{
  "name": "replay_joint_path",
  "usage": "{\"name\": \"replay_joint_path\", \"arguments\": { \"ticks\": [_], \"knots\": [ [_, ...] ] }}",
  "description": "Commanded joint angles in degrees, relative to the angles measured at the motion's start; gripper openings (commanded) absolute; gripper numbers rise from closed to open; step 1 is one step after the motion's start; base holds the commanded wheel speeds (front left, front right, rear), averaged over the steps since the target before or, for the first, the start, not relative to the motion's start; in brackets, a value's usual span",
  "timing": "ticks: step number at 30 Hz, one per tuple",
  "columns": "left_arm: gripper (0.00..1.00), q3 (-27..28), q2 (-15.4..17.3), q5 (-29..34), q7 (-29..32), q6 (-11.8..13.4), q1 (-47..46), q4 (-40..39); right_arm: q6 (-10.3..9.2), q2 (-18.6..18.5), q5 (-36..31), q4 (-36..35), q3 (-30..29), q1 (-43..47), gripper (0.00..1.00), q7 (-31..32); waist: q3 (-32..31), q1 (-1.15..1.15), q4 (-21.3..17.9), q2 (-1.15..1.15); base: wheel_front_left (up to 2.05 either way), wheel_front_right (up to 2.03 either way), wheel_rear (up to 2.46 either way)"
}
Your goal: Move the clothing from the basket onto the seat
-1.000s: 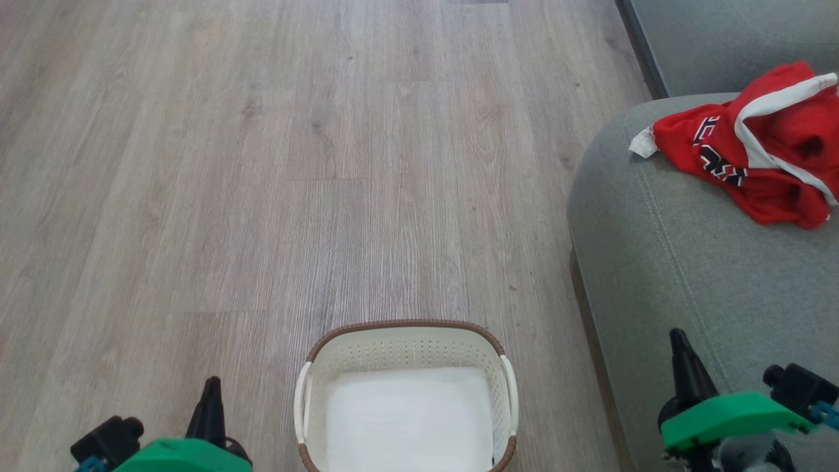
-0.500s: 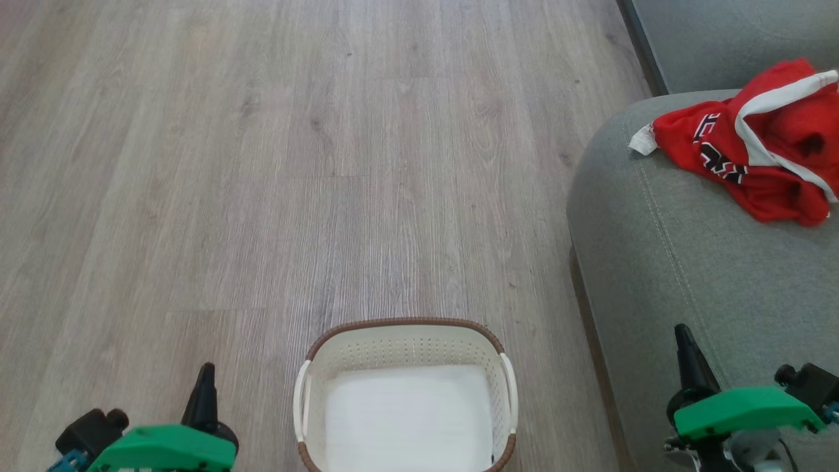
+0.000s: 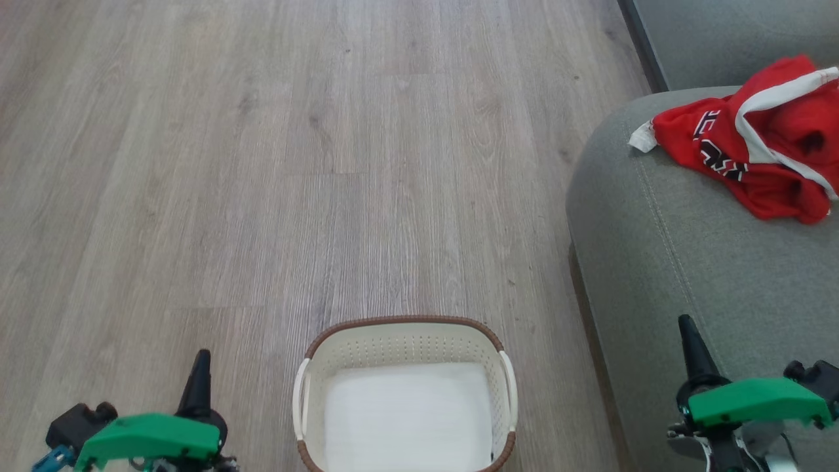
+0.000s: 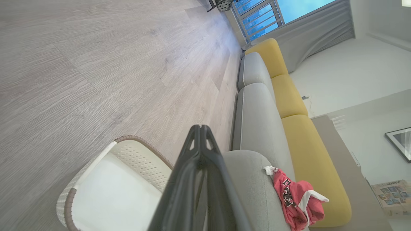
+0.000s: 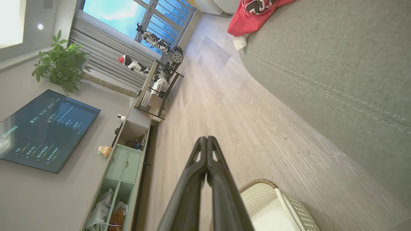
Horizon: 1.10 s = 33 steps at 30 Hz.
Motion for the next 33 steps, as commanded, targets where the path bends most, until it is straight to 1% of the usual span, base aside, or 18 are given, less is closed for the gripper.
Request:
{"name": "replay_joint_path", "arguments": {
  "ticks": [1,33],
  "knots": [
    [0.0,1.8,0.1,-1.7,0.5,-0.7,-3.3,-1.7,0.0,-0.2,1.9,-2.1,0.3,-3.4,0.0,0.6,0.0,0.0,0.0,0.0,0.0,0.0,0.0],
    [0.0,6.8,-0.8,-20.9,5.8,-5.1,-7.7,-0.9,-0.01,-0.2,22.9,-2.7,-1.5,-5.6,0.0,5.9,0.8,0.0,-0.3,0.0,0.0,0.0,0.0]
  ]
}}
